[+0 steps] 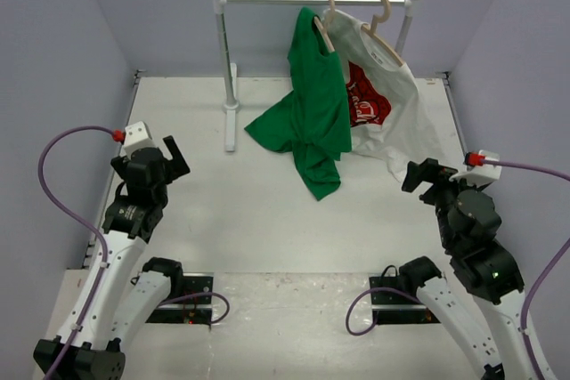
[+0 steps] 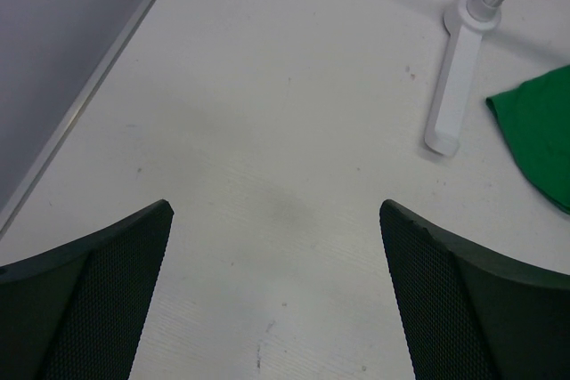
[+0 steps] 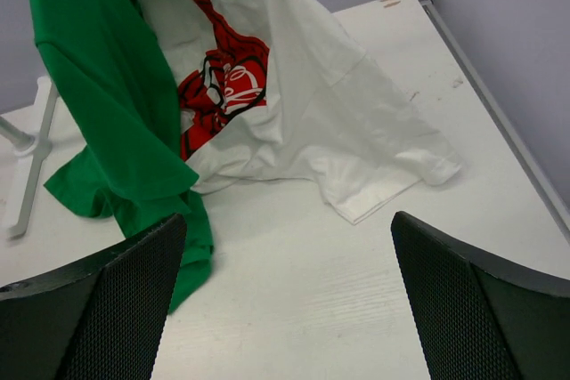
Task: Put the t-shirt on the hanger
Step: Reset both arms
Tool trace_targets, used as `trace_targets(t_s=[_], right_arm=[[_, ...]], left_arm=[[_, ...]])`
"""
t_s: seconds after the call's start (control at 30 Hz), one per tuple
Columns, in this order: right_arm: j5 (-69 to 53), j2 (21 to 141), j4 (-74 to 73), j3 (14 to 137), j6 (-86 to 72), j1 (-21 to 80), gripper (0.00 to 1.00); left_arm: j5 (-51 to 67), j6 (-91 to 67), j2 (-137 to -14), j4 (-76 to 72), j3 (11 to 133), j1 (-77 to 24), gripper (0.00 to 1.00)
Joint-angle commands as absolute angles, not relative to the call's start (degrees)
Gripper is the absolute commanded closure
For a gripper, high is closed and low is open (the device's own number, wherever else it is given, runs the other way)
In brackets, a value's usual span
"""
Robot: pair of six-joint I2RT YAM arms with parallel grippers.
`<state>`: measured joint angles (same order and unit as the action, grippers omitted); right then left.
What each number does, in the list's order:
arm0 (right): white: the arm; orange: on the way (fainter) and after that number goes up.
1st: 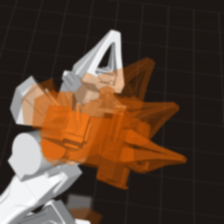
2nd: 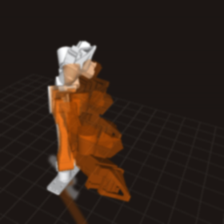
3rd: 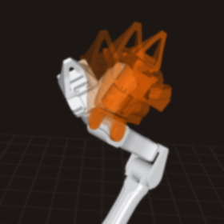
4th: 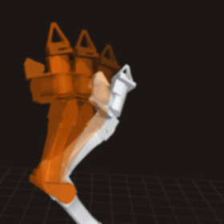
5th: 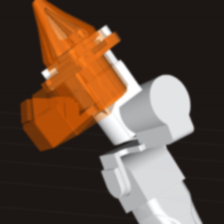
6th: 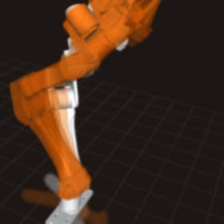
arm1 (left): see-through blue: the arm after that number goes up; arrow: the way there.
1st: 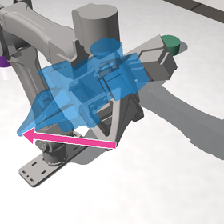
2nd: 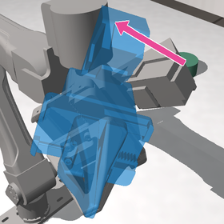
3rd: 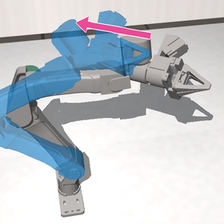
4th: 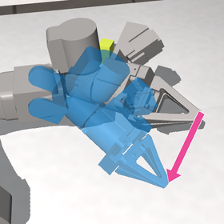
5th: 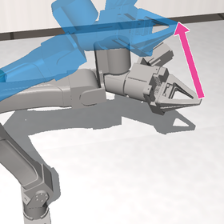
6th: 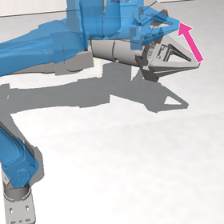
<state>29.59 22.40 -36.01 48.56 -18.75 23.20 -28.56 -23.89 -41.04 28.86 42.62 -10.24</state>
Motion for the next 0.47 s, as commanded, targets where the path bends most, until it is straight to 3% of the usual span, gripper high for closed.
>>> trace_targets(t_s=[0.0, 0.43], right_arm=[[32.15, 22.7, -34.96, 46.94, -19.81, 23.12, 0.01], [33.13, 25.4, -34.54, 45.79, -22.78, 23.12, 0.01]], left_arm=[[-26.97, -21.44, -40.21, 26.07, 41.1, -11.96, 0.0], [-26.16, -20.55, -38.58, 25.14, 40.27, -12.83, 0.0]])
